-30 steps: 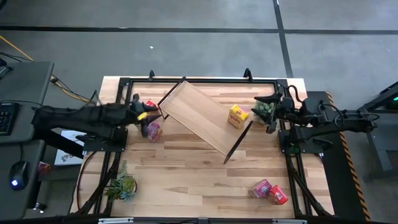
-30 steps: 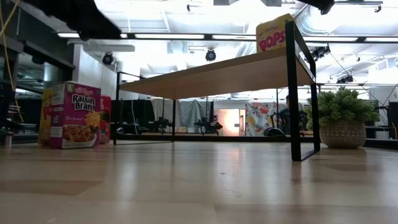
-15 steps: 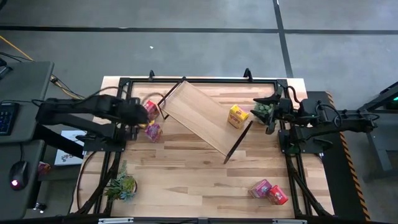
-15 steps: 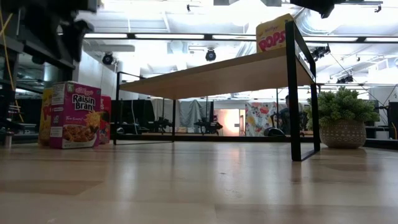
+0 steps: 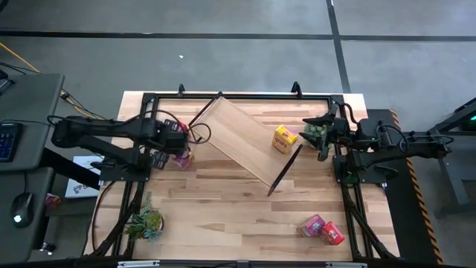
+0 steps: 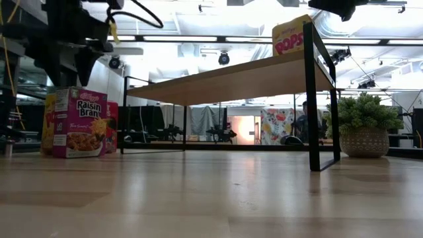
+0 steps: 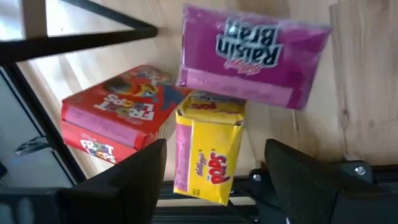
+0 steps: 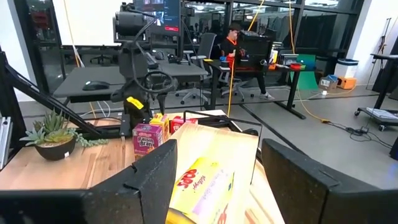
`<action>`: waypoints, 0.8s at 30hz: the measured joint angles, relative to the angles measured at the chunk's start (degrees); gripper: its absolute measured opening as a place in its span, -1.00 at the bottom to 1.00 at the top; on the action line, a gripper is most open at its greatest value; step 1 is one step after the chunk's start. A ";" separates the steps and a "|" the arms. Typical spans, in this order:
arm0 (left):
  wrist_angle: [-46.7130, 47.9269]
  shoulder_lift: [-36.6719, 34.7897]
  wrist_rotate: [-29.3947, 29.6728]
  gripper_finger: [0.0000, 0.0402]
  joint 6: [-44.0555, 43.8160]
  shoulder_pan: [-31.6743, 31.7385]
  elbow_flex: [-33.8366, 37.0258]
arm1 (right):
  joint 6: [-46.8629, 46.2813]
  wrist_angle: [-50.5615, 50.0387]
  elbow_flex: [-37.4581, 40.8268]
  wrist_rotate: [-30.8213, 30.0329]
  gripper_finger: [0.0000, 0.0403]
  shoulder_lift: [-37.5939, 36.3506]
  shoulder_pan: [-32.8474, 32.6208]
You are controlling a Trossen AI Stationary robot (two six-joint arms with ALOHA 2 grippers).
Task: Stack cereal on shelf
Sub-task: Put the yellow cereal box on the shelf
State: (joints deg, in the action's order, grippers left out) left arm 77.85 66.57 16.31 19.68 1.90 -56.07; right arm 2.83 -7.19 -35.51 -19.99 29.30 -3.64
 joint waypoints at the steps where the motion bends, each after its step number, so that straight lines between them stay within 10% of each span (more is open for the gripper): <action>1: 0.06 0.29 -0.08 0.32 0.43 0.81 0.00 | -0.02 0.02 0.00 0.00 0.13 0.00 0.00; 24: -0.93 2.70 -8.99 0.32 8.85 12.04 0.00 | 0.00 -0.49 0.00 -0.02 0.13 -0.02 0.00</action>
State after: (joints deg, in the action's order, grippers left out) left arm 76.92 69.27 7.32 28.53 13.93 -56.07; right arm 2.83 -7.68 -35.51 -20.01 29.28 -3.64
